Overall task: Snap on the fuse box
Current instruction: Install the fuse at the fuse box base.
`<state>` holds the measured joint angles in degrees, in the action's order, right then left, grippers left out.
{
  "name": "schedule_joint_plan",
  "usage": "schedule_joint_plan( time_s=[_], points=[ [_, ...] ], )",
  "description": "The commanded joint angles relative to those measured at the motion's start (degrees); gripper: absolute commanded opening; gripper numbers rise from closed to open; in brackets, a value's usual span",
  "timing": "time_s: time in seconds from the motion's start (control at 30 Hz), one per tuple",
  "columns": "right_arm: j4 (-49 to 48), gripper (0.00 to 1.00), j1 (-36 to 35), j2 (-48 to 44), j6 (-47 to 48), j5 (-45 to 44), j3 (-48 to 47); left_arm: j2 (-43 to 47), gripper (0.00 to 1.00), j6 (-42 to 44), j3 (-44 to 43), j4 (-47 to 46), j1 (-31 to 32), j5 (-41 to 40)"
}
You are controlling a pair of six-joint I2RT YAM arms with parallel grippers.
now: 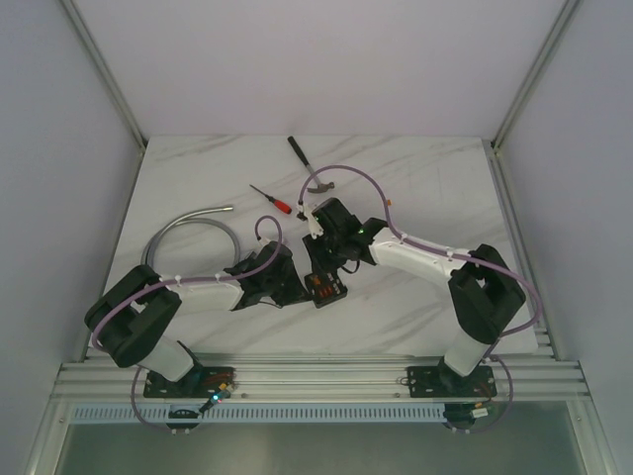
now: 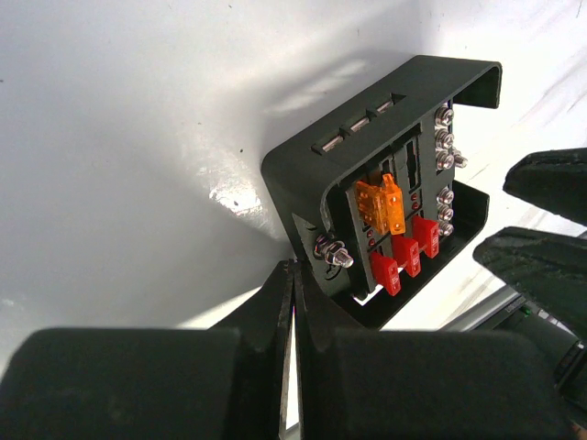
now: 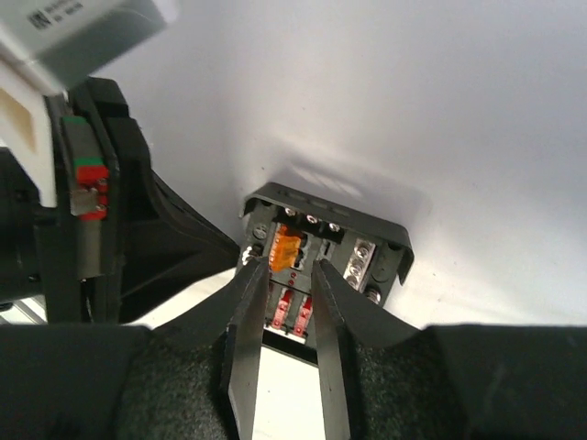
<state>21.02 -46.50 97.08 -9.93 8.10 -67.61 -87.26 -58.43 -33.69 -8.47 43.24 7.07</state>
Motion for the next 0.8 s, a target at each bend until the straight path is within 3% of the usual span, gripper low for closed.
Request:
schedule_joint_plan(
  time_s=[0.0,0.77],
  points=[
    [-2.5,0.33,-0.2,0.4,-1.3,2.7,-0.1,0.0,0.08,0.4,-0.1,0.8,0.2,-0.7],
    [-0.3,0.34,-0.6,4.9,-1.4,1.5,-0.2,0.3,0.08,0.3,0.3,0.8,0.2,-0.8]
  ],
)
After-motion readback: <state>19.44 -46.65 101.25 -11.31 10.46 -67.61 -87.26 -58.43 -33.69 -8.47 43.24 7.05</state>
